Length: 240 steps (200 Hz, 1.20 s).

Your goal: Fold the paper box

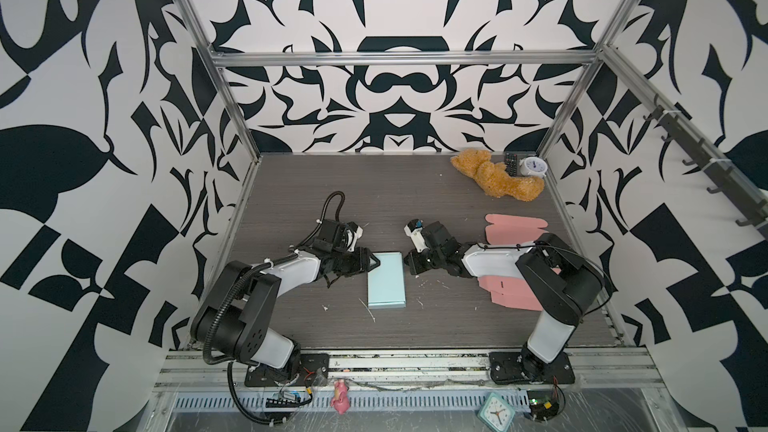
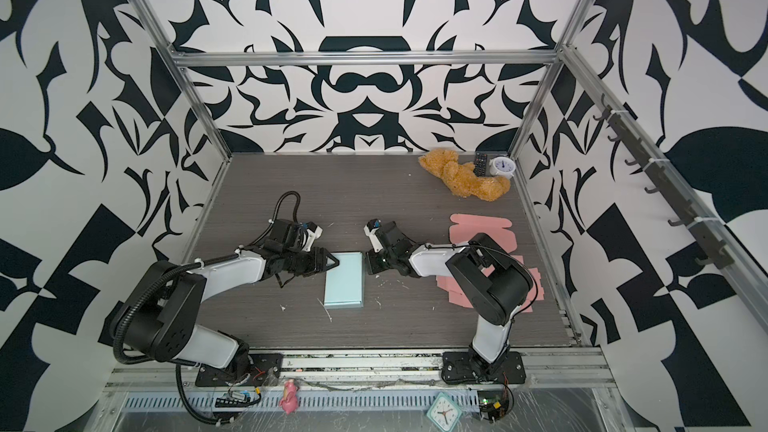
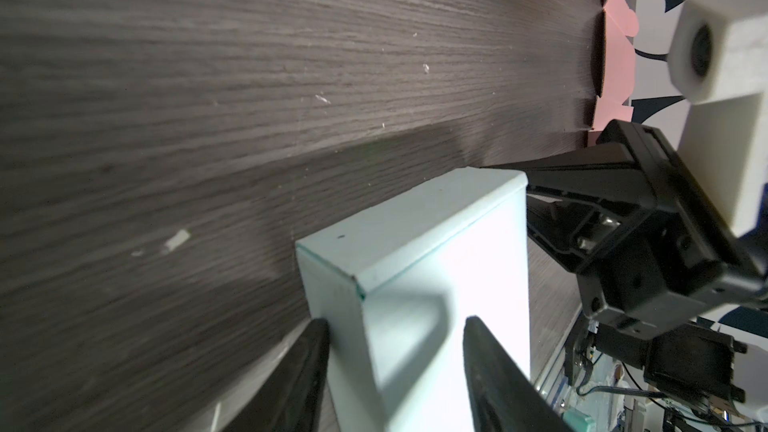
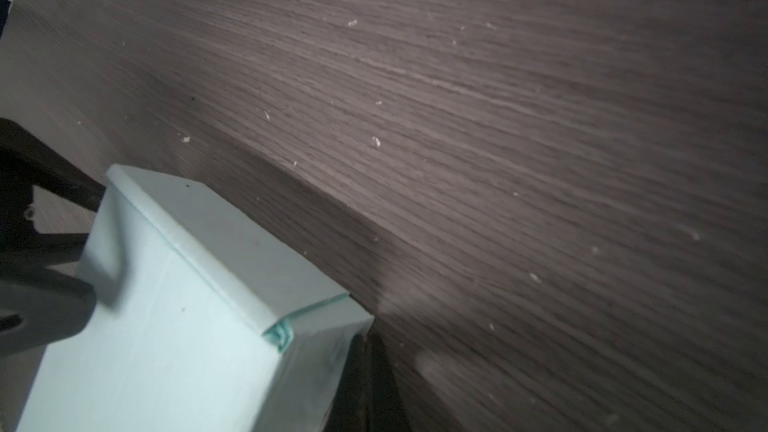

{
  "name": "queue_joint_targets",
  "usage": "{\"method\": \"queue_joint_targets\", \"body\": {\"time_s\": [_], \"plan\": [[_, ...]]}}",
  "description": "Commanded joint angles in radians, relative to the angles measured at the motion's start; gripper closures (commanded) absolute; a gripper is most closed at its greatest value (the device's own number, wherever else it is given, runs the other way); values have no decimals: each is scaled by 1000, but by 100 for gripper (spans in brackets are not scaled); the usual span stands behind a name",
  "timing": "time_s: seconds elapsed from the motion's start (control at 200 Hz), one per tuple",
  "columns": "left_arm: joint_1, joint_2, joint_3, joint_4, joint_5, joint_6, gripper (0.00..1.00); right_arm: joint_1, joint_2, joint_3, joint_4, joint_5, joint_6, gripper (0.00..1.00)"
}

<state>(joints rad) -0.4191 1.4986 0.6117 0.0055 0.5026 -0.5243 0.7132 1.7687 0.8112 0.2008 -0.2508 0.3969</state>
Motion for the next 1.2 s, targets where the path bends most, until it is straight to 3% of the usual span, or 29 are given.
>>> {"method": "queue_joint_targets", "body": {"time_s": [0.0,0.51,0.77,0.945,1.195], "plan": [[-13,27,19,42,33,-8,46,30,-3,20,18,-41,12,100],[-73,76,63,62,19,-25,47,86,-27,39,38,-51,42,100],[-65,87,72,31,-19,1,49,76,-96,-51,50,1,47,99],[-35,80,54,31,-22,9,49,41,-161,-151,56,23,66,94],[-35,14,43,-21,-58,18,41,28,-272,-196,-48,91,28,84]]}}
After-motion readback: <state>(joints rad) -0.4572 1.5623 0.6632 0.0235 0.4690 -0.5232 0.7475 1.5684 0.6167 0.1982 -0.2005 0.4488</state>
